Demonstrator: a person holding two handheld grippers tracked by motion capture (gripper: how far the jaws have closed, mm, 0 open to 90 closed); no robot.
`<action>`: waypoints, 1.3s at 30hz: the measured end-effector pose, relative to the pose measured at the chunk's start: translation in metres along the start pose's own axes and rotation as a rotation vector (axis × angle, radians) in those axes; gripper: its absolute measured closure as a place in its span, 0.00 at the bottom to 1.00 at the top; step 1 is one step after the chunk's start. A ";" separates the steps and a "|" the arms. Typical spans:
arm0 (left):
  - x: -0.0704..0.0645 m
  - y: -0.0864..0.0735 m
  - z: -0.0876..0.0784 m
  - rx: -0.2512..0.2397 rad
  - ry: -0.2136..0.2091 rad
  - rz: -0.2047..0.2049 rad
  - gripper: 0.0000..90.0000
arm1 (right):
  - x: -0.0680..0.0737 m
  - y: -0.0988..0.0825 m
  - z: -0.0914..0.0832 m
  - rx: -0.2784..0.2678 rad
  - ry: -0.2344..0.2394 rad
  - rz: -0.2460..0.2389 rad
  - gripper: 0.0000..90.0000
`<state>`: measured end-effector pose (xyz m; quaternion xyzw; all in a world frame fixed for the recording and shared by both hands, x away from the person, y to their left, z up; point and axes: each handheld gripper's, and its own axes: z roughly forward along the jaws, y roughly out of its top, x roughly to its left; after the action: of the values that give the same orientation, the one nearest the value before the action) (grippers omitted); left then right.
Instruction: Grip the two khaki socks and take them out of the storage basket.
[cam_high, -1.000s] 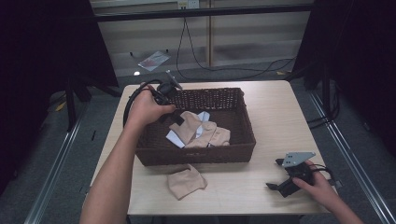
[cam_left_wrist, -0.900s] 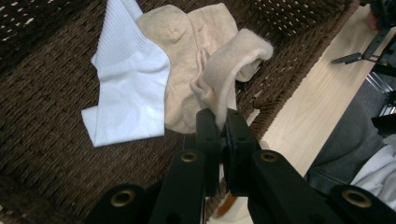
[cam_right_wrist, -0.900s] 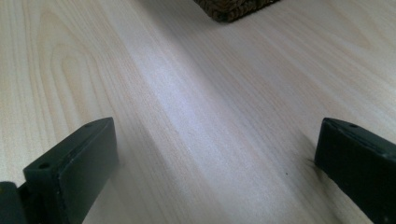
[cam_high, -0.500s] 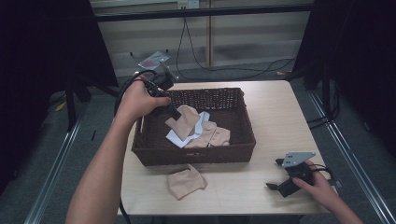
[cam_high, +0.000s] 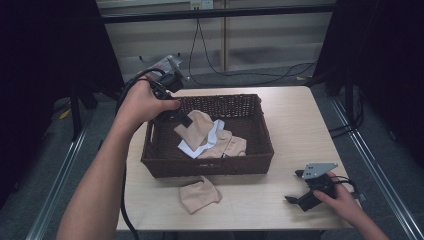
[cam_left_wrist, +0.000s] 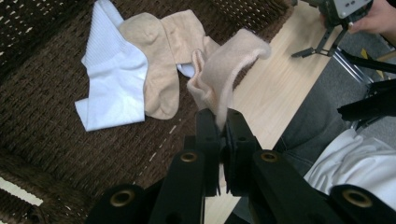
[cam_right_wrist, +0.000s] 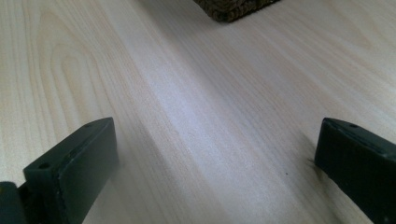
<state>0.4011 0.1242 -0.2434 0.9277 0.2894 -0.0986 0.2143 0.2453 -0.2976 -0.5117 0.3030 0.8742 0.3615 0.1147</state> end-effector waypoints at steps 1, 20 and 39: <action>-0.002 0.000 0.000 -0.003 0.001 -0.002 0.96 | 0.000 0.000 0.000 0.001 0.003 0.002 0.00; -0.018 -0.022 0.001 0.024 -0.026 0.048 0.96 | 0.000 0.000 0.000 -0.001 0.000 0.002 0.00; -0.023 -0.046 0.015 0.047 -0.030 0.065 0.96 | 0.000 0.000 0.000 0.000 0.004 0.005 0.00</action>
<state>0.3552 0.1404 -0.2651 0.9398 0.2536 -0.1123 0.1999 0.2450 -0.2973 -0.5119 0.3044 0.8737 0.3625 0.1121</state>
